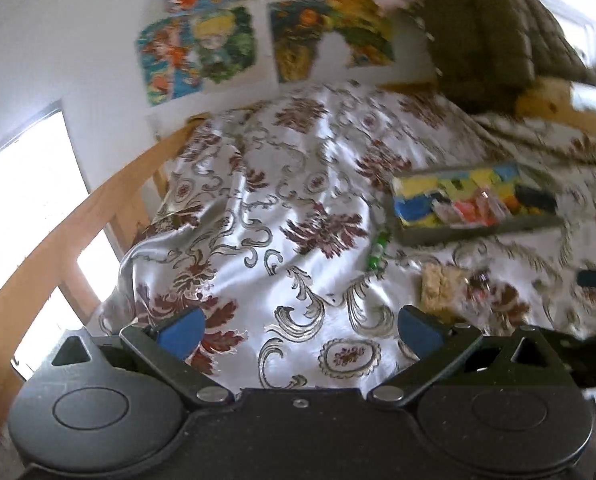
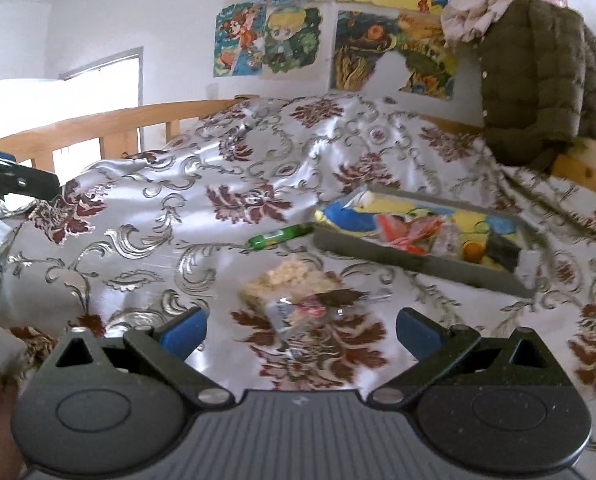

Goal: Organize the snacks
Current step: 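Grasp the rice-crispy bar with the left tool while the right tool grasps the brown-wrapped snack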

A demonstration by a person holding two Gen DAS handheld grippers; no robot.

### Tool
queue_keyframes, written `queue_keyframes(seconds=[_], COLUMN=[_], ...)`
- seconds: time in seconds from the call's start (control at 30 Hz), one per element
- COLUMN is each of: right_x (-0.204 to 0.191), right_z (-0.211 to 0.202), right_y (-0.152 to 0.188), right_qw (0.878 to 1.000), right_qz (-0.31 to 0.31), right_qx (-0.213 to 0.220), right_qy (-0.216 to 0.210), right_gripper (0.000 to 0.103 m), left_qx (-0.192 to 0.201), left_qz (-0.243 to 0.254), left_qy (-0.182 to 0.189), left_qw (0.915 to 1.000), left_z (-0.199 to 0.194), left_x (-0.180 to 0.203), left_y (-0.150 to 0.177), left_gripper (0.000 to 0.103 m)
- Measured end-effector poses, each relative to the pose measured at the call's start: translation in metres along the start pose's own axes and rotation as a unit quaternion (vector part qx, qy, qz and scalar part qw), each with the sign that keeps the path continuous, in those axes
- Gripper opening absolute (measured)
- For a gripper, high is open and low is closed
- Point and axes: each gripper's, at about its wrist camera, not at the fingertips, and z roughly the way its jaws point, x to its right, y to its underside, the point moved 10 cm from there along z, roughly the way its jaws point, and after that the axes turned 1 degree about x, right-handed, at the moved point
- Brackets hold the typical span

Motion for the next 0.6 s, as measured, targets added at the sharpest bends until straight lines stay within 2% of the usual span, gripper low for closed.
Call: queue_keyframes(seconds=[0.13, 0.37, 0.6], right_x=[0.005, 0.027, 0.048], right_z=[0.016, 0.046, 0.073], right_y=[0.003, 0.008, 0.009], right_qw=[1.000, 0.998, 0.998], right_qz=[0.006, 0.011, 0.025], right_qx=[-0.012, -0.047, -0.051], right_qy=[-0.014, -0.035, -0.037], right_gripper=[0.103, 0.103, 0.103], left_qx=[-0.034, -0.076, -0.075], left_qz=[0.020, -0.011, 0.004], left_qy=[0.007, 0.007, 0.013], left_qw=[0.9992, 0.9970, 0.9971], left_z=[0.008, 0.056, 0.096], left_x=[0.008, 0.032, 0.055], left_y=[-0.007, -0.004, -0.012], left_gripper=[0.102, 0.102, 0.102])
